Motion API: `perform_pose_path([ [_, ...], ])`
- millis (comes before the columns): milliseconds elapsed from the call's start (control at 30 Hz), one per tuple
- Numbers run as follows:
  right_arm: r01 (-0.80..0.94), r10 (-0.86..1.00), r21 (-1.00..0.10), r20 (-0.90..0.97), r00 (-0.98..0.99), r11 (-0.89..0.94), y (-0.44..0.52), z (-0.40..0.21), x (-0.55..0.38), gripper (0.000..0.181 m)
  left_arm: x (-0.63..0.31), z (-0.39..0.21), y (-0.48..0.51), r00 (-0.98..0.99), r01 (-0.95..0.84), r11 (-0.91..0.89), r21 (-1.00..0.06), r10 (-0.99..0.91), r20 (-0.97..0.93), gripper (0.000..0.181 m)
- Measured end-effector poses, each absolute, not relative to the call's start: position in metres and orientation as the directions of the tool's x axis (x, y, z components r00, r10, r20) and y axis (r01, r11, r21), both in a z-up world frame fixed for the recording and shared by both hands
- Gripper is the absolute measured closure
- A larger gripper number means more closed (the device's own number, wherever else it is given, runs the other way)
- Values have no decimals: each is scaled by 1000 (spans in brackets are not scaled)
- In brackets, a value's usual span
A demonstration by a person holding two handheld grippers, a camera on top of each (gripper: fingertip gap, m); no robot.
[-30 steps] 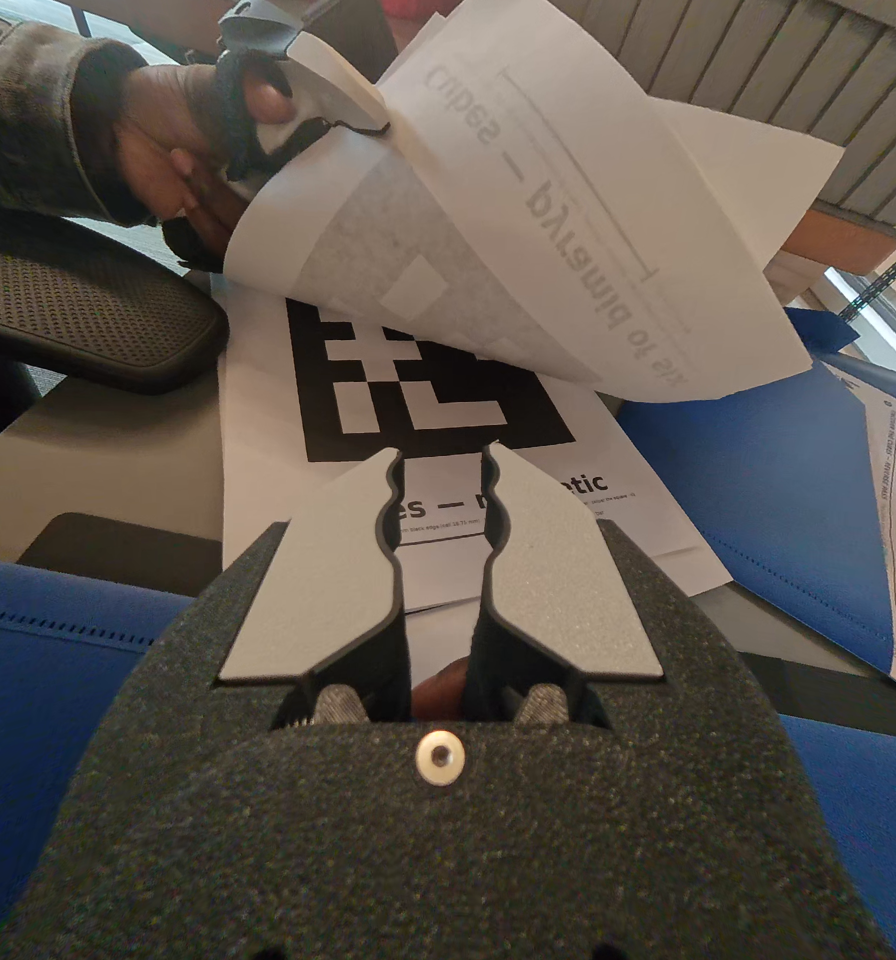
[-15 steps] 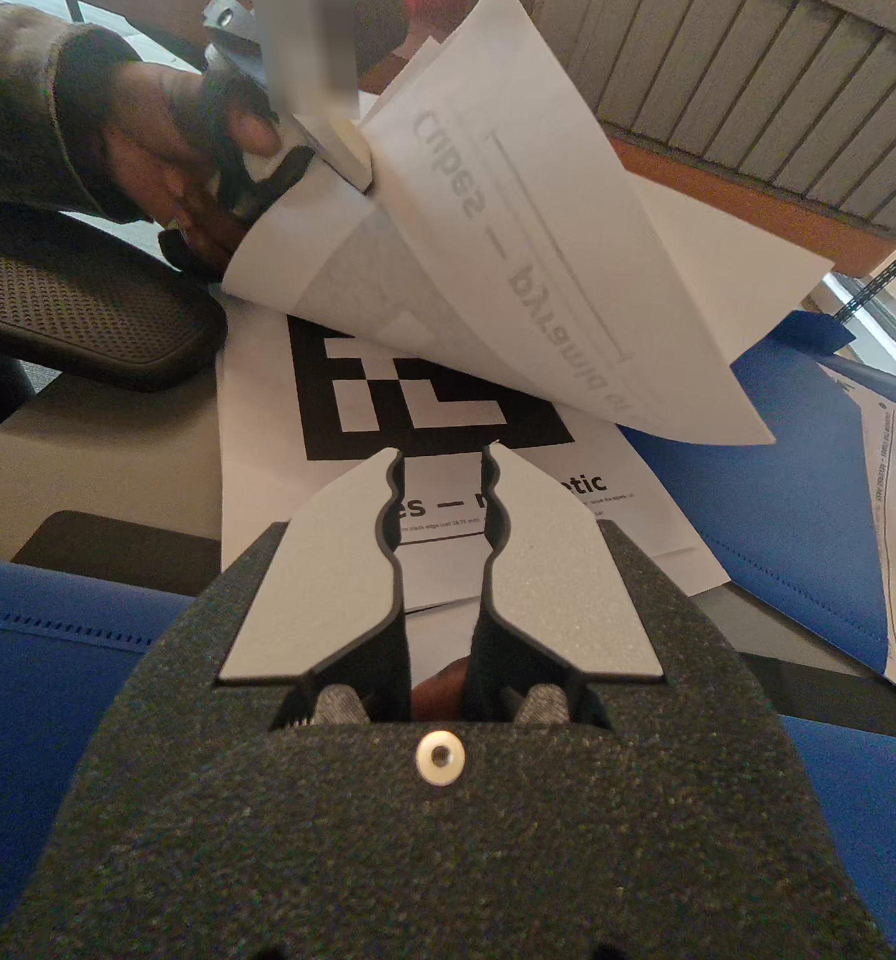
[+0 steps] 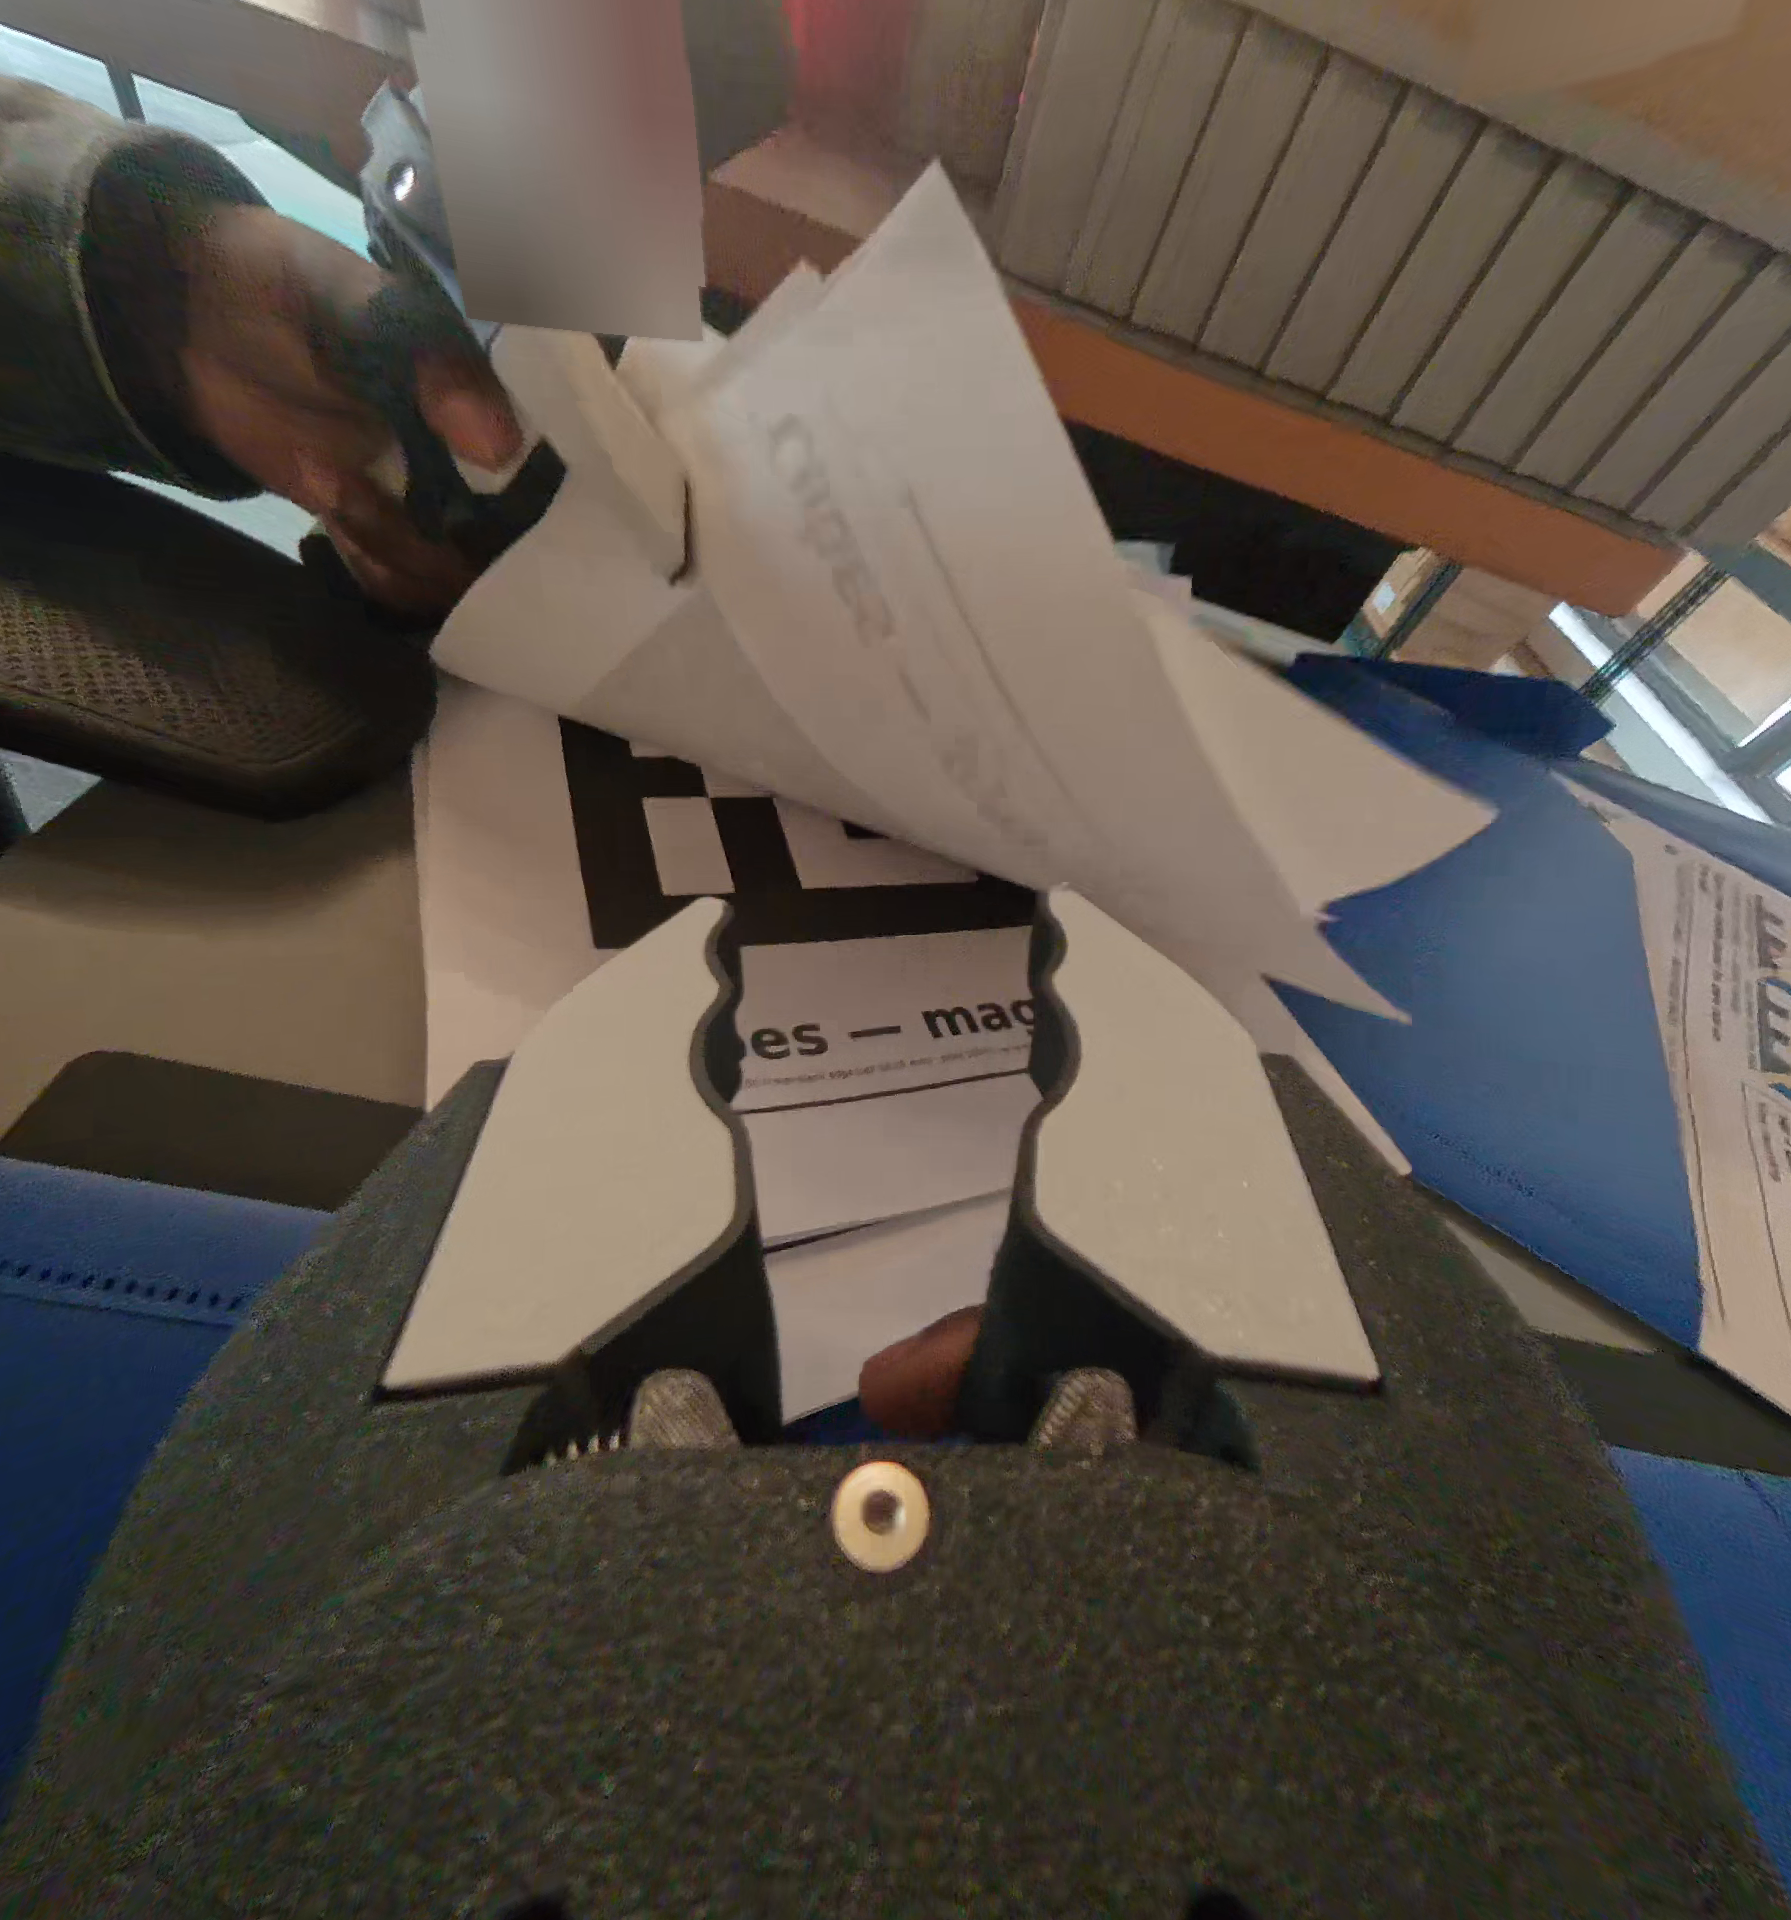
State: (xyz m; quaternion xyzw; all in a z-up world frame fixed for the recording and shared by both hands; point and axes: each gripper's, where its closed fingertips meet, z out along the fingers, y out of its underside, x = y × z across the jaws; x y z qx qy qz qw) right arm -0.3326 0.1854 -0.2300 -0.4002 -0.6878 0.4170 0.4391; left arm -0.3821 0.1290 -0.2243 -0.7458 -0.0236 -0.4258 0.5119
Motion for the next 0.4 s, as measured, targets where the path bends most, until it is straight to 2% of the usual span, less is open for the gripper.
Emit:
perform_pose_path([
  [33, 145, 912, -927, 297, -283, 347, 184, -224, -332, 127, -376, -229, 130, 679, 407, -491, -770, -401, 614, 163],
  [200, 19, 849, -876, 460, -261, 481, 153, -199, -338, 133, -362, -242, 132, 827, 161, -504, -849, -401, 395, 162],
  [300, -23, 821, -840, 536, -194, 543, 141, -190, -344, 141, -360, -244, 132, 835, 129, -510, -851, -407, 370, 162],
  [400, -37, 823, -833, 552, -130, 553, 143, -183, -346, 137, -359, -244, 132, 838, 118, -509, -852, -409, 360, 161],
])
